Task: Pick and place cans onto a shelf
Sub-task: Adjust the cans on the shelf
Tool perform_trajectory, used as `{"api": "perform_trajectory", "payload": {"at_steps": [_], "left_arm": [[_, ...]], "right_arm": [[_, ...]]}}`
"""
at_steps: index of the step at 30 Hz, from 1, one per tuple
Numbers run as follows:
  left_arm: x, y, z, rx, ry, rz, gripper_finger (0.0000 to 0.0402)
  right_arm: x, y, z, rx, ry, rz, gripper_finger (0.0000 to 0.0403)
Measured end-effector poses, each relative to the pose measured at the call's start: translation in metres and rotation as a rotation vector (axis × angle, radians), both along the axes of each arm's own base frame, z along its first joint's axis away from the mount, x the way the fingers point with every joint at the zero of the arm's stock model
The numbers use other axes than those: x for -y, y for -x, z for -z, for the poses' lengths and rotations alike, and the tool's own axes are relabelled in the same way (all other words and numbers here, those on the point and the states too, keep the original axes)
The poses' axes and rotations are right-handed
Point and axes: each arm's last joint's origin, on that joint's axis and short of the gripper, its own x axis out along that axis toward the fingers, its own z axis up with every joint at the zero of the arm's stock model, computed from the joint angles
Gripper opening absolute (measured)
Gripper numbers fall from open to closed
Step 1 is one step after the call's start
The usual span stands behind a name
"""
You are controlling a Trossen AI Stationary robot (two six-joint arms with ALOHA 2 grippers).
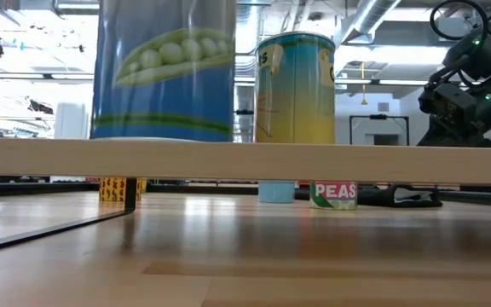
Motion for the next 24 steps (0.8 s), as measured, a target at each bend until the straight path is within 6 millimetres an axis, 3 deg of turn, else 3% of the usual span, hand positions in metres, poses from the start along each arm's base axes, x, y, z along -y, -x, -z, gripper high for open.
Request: {"api": "perform_trajectory", "payload": {"at_steps": [24], "left_arm": [[-0.0042, 0.0054, 0.0019, -0.057, -0.016, -0.074, 0.0]], "right_arm": [[0.0, 0.0, 0.0, -0.001, 0.002, 0.001, 0.0033]]}}
